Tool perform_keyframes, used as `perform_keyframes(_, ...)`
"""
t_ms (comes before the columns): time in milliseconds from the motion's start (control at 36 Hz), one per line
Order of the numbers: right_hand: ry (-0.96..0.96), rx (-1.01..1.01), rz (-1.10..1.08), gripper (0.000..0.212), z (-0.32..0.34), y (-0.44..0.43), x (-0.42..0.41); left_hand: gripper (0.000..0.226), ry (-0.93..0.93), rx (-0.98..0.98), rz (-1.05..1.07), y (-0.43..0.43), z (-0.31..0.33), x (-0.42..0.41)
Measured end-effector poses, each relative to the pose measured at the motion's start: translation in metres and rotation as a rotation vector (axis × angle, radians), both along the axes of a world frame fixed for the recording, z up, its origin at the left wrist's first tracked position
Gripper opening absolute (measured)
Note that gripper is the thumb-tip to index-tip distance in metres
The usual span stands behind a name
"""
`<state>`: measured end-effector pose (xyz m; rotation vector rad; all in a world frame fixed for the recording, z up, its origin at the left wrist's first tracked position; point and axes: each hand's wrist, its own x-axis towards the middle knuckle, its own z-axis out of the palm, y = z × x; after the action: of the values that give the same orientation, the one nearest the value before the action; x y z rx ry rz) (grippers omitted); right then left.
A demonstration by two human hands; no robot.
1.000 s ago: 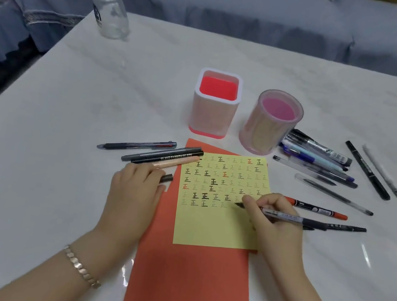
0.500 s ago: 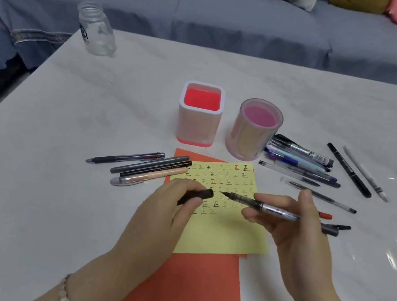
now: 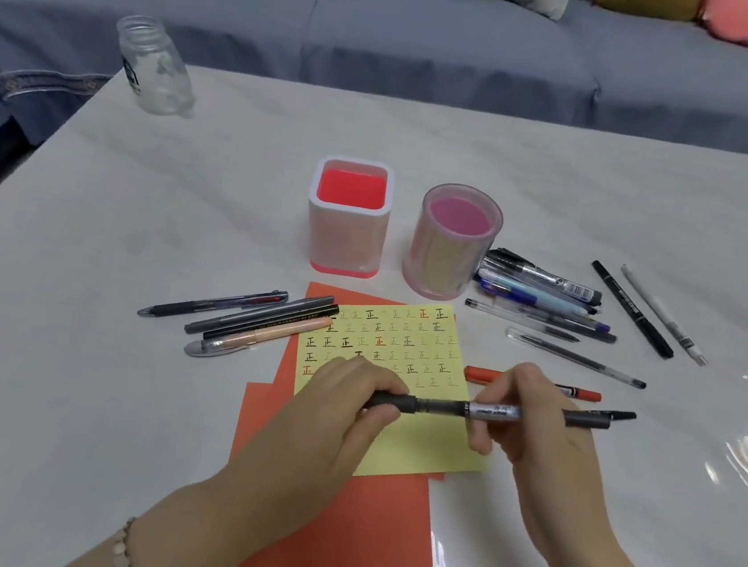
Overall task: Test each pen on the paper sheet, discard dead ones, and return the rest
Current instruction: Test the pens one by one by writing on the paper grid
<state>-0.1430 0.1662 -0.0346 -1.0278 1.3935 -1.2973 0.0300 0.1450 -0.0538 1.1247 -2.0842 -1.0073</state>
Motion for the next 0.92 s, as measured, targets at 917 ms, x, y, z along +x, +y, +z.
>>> perform_keyframes(917,1.328,0.119,-0.051,0.016,-0.049,-0.074,-0.103,0.004,-0.325,-0.172,0.382,-0.026,-0.031,0.028)
